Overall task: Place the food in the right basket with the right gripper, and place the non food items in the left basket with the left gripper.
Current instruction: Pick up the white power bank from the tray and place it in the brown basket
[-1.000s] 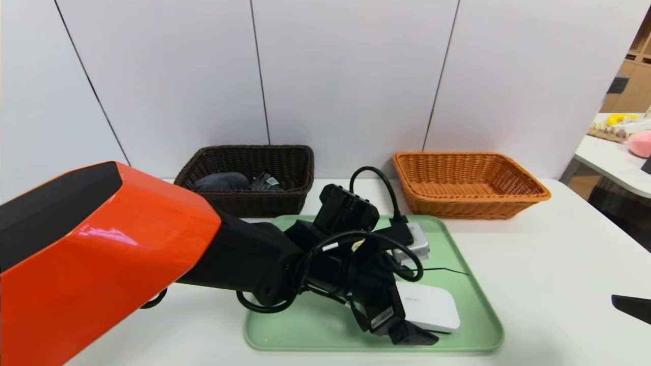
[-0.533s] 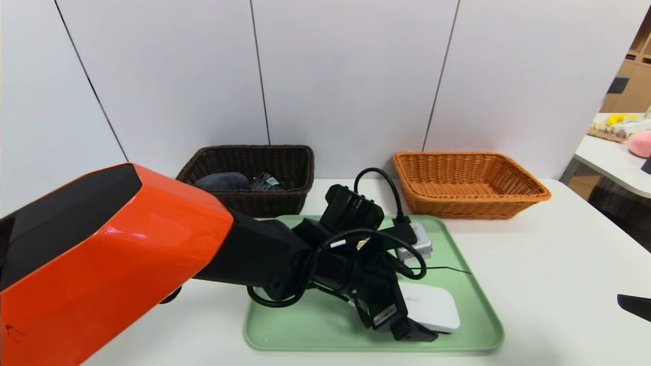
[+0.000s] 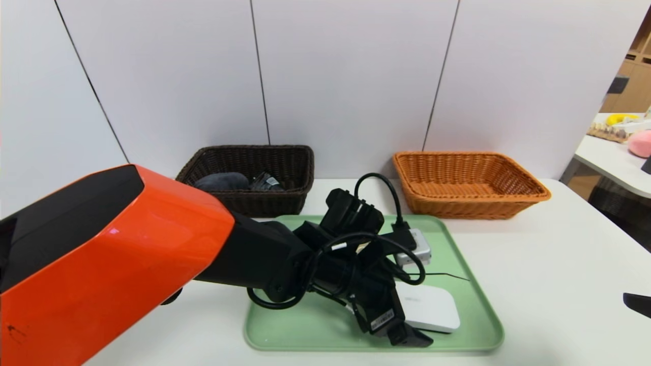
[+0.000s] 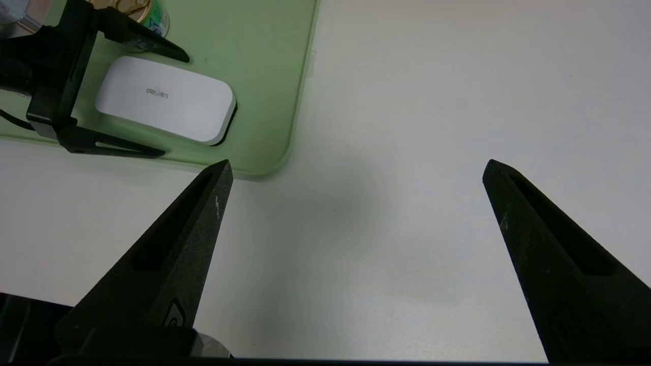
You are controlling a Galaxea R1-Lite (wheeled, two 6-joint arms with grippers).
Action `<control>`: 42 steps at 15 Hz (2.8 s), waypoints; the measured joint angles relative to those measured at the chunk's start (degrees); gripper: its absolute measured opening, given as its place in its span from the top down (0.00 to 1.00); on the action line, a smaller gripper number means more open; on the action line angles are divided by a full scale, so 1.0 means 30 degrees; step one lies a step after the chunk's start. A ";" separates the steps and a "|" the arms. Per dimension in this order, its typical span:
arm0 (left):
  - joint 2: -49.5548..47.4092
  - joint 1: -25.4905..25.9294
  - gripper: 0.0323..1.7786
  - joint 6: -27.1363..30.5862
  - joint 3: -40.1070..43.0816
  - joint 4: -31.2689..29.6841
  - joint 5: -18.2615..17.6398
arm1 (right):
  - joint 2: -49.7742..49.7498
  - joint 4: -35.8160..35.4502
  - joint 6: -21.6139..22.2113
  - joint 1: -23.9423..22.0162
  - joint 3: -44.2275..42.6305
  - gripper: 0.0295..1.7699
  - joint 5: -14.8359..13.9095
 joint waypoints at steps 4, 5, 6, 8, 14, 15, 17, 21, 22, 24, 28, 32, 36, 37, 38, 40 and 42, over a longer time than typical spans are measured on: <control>0.0073 -0.0008 0.05 0.0000 -0.0037 -0.0065 0.0073 | -0.0012 -0.0020 -0.0016 0.0024 0.0016 0.04 0.0020; 0.0089 -0.0008 0.05 0.0000 -0.0012 -0.0065 0.0191 | -0.0012 -0.0020 -0.0008 0.0037 0.0016 0.04 0.0028; 0.0089 -0.0008 0.05 0.0000 0.0000 -0.0065 0.0219 | -0.0012 -0.0020 -0.0024 0.0053 0.0016 0.04 0.0028; 0.0089 -0.0016 0.15 0.0000 0.0089 -0.0118 0.0305 | -0.0020 -0.0016 -0.0016 0.0089 -0.0093 0.04 0.0028; 0.0028 -0.0126 0.42 -0.0024 0.0366 -0.0175 0.0479 | -0.0008 0.0000 -0.0008 0.0207 -0.0191 0.04 0.0049; -0.0012 -0.0126 0.42 -0.0024 0.0402 -0.0175 0.0479 | -0.0008 0.0008 -0.0016 0.0207 -0.0195 0.04 0.0093; -0.0219 -0.0126 0.42 -0.0053 0.0451 -0.0134 0.0488 | -0.0012 0.0000 -0.0008 0.0211 -0.0203 0.04 0.0110; -0.1313 -0.0703 0.42 -0.0402 0.0309 -0.0008 0.1894 | -0.0049 0.0037 0.0020 0.0207 -0.0158 0.04 0.0110; -0.1638 -0.0992 0.42 -0.0878 0.0228 0.0049 0.2536 | -0.0102 0.0028 0.0020 0.0207 -0.0158 0.04 0.0114; -0.2259 -0.1504 0.42 -0.1816 -0.0138 0.0260 0.3600 | -0.0203 0.0122 0.0020 0.0207 -0.0158 0.04 0.0114; -0.3373 -0.1723 0.42 -0.3092 -0.2280 0.2198 0.4807 | -0.0362 0.0130 0.0028 0.0171 -0.0081 0.04 0.0057; -0.4027 -0.0520 0.42 -0.4263 -0.7416 0.4425 0.7461 | -0.0532 0.0183 0.0028 0.0126 -0.0045 0.04 -0.0008; -0.4153 0.3779 0.42 -0.4673 -1.0707 0.6392 0.8919 | -0.0683 0.0175 0.0000 0.0118 -0.0102 0.04 -0.0073; -0.4137 0.4734 0.42 -0.4958 -1.0846 0.6522 0.8919 | -0.0707 0.0175 0.0008 0.0118 -0.0110 0.04 -0.0065; -0.4072 0.5726 0.42 -0.5234 -1.0854 0.6595 0.8895 | -0.0727 0.0175 0.0000 0.0126 -0.0118 0.04 -0.0065; -0.3860 0.7298 0.42 -0.5417 -1.0569 0.6624 0.8895 | -0.0756 0.0175 -0.0008 0.0138 -0.0118 0.04 -0.0045; -0.3568 0.8399 0.42 -0.5465 -1.0033 0.6624 0.8911 | -0.0772 0.0175 -0.0008 0.0146 -0.0073 0.04 -0.0024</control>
